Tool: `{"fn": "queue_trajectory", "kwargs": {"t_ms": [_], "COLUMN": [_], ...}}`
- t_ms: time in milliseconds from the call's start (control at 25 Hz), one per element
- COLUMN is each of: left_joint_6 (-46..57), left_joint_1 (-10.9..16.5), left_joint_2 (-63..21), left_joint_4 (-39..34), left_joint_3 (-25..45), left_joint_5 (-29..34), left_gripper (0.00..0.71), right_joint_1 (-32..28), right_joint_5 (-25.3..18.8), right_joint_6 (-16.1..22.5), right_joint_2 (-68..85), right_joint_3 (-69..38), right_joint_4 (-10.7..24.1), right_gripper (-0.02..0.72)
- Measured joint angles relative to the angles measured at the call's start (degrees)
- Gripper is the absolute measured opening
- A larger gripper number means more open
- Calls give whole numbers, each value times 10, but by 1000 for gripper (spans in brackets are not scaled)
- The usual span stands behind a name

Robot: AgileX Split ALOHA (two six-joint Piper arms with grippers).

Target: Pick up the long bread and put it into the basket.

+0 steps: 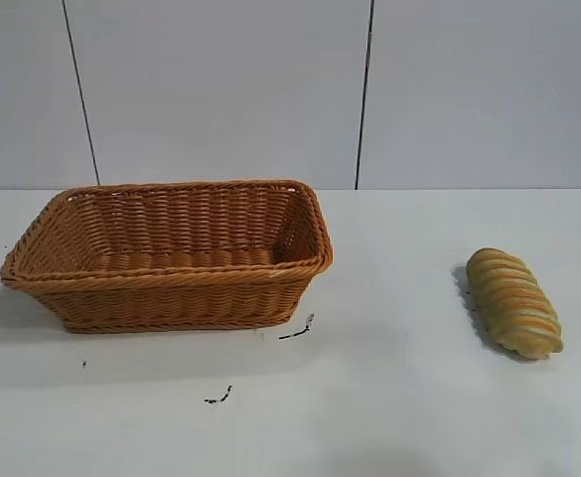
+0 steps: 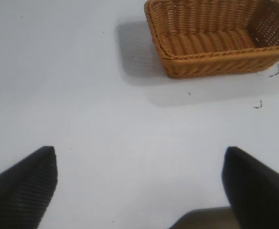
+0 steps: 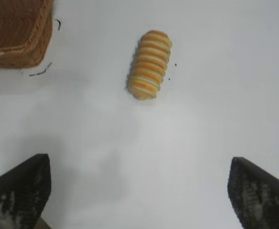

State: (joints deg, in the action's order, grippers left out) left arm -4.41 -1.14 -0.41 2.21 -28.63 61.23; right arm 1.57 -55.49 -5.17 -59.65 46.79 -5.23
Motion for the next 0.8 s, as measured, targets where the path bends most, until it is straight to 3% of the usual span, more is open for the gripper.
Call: {"fn": "queue_trajectory", "kwargs": {"t_ms": [520, 800], "left_joint_6": [0, 0], "left_joint_1": [0, 0], "left_joint_2": [0, 0], "left_joint_4": [0, 0], "left_joint_3": [0, 0], "left_joint_5": [0, 0], "left_gripper": [692, 692], "right_joint_1": [20, 30], "right_joint_5": [38, 55], "right_joint_6": [1, 46], "right_joint_2": [-395, -502], "right_joint_3": [240, 315], "right_joint_4": [16, 22], "right_gripper": [689, 689]}}
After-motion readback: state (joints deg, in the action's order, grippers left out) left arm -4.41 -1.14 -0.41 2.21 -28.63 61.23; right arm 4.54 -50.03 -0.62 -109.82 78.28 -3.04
